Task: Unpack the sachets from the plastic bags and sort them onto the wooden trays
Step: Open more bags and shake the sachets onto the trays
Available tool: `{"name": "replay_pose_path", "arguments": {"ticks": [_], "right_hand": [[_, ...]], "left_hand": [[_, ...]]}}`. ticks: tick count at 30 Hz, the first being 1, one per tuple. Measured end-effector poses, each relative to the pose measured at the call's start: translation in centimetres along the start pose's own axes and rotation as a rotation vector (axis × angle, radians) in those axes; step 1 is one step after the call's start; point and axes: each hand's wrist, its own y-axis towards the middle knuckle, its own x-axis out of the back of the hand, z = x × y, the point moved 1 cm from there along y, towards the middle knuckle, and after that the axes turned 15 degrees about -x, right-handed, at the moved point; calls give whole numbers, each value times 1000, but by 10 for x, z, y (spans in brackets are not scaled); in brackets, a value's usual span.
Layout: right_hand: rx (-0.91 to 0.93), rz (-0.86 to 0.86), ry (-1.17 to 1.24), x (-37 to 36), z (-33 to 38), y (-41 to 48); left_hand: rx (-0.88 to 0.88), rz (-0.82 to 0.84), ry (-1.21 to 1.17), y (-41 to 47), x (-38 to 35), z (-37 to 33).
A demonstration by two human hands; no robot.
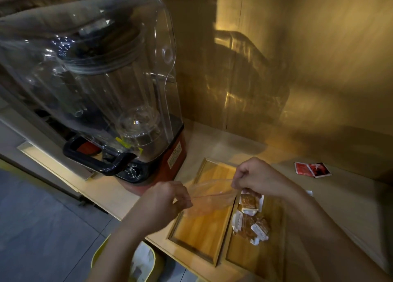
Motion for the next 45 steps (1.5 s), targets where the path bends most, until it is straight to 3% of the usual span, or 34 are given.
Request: {"name": "replay_pose_path", "arguments": {"ticks": [7, 9, 16, 19, 25, 29, 34, 37, 39, 45], "right_hand": [[-148, 183, 10, 4, 3, 20], [-206, 149, 71, -5, -3, 35], [-198, -101, 402, -30, -16, 60], [-166, -27, 379, -45, -25, 56], [-84, 173, -67, -89, -65, 44], [-12, 46, -588, -116, -83, 42], [-16, -159, -746, -129, -95, 40], [83, -281, -933, -135, -97, 38], [133, -275, -956, -137, -93, 38], [74, -234, -804, -131, -83, 37]], "left_hand": [[106, 247, -367, 31, 1, 35], [153, 183, -355, 43, -14, 54], [330, -356, -432, 60, -57, 82], [386, -360, -485, 57, -75, 77], [324, -2, -273, 20, -127, 72], [340, 206, -105, -9, -159, 74], [213, 100, 272, -18, -166, 76], [129, 156, 253, -19, -162, 71], [123, 182, 302, -18, -159, 71], [67, -69, 86, -12, -142, 80]]}}
